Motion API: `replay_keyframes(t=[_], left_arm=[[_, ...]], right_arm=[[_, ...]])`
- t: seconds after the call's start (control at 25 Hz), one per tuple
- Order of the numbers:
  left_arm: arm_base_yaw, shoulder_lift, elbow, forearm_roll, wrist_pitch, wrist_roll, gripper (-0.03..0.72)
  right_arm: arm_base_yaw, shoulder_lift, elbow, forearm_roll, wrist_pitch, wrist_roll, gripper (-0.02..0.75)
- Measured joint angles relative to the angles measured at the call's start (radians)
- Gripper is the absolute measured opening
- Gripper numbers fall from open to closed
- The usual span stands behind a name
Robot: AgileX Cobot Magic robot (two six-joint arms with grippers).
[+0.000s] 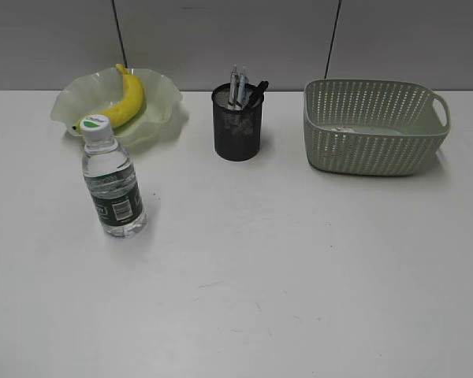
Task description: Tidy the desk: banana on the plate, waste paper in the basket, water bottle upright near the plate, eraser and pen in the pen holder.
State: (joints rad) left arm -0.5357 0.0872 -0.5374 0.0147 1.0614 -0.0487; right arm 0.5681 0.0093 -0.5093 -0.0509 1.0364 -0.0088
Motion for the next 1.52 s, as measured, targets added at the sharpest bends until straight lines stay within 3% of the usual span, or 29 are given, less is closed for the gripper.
replay_keyframes(t=[0.2,0.32,0.4,0.56,0.68,0.8,1.24,1.52], left_arm=[[0.0,0.0,0.0,-0.001,0.0,0.0,0.309],[0.002,0.0,0.0,-0.001,-0.001,0.0,0.309],[0.038,-0.001,0.0,-0.001,-0.001,0.0,0.309],[0.245,-0.003,0.0,-0.001,-0.001,0.0,0.309],[0.425,-0.027,0.0,-0.002,-0.001,0.0,0.309],[0.512,-0.085,0.0,-0.001,-0.002,0.0,0.309],[0.519,-0.092,0.0,-0.001,-0.004,0.0,0.309],[0.489,-0.092,0.0,-0.001,-0.004,0.0,0.309]], right_arm=[[-0.04,0.0,0.0,0.0,0.0,0.0,0.314],[-0.158,0.0,0.0,0.0,0.0,0.0,0.314],[-0.271,0.0,0.0,0.0,0.0,0.0,0.314],[-0.44,-0.014,0.0,0.0,0.0,0.0,0.315],[-0.487,-0.015,0.0,0.0,0.001,0.0,0.315],[-0.491,-0.017,0.001,0.001,0.001,0.0,0.315],[-0.491,-0.017,0.001,0.004,0.0,0.0,0.314],[-0.491,-0.017,0.001,0.004,0.0,0.0,0.314]])
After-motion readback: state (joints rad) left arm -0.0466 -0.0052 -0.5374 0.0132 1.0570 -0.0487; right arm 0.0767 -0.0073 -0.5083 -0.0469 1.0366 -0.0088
